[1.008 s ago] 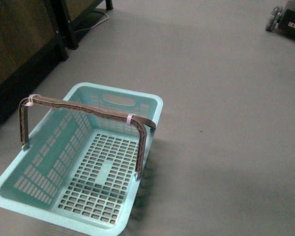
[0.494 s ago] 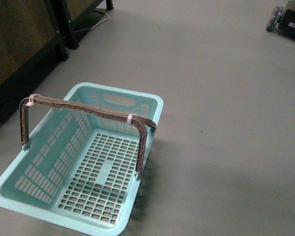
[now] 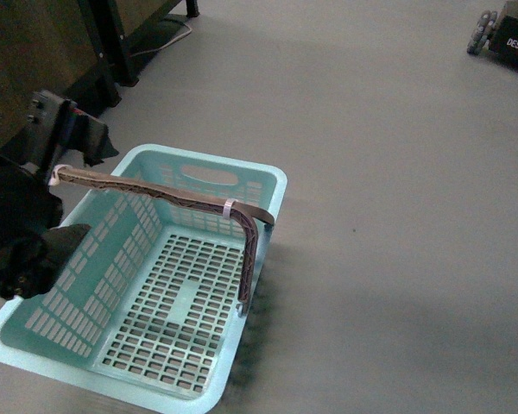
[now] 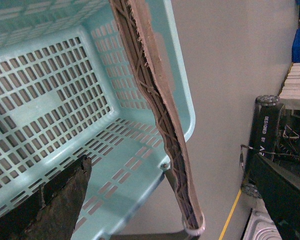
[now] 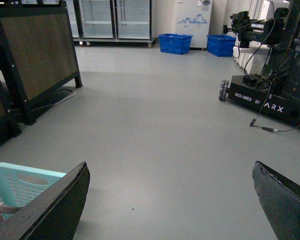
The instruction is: Pick mango and avocado into basket
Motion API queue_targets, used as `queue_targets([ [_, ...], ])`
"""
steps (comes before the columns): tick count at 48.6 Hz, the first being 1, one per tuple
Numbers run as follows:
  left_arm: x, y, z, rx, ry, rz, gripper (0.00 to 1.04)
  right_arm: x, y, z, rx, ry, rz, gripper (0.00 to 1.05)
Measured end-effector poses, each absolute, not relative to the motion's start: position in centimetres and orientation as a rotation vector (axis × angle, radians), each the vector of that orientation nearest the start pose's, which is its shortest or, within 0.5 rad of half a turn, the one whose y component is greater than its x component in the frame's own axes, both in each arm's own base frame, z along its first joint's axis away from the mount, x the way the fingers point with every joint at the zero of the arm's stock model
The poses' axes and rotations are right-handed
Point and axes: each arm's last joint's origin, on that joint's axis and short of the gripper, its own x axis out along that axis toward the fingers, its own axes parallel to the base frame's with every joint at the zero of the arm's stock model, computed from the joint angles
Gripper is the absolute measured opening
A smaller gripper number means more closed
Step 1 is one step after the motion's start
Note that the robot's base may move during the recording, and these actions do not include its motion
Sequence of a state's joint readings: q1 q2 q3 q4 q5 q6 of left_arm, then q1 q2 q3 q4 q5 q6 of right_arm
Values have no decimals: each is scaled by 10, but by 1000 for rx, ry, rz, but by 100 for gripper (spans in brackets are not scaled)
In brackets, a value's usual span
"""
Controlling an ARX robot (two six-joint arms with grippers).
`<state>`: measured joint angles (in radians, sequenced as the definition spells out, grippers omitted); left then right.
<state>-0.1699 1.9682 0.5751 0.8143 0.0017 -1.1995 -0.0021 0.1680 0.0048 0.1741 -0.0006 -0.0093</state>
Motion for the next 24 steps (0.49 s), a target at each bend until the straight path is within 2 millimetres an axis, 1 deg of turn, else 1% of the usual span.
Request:
queue_targets([
  [11, 338, -67, 35, -1137, 630, 196, 97, 108, 0, 168, -9, -11, -2, 97],
  [20, 373, -82, 6, -1150, 625, 168, 97, 108, 0, 168, -9, -11, -2, 97],
  [23, 378, -83, 3, -1167, 588, 151, 88, 108, 0, 168, -9, -11, -2, 97],
  [24, 381, -83, 4, -1193, 558, 131, 82, 108, 0, 168, -9, -11, -2, 97],
])
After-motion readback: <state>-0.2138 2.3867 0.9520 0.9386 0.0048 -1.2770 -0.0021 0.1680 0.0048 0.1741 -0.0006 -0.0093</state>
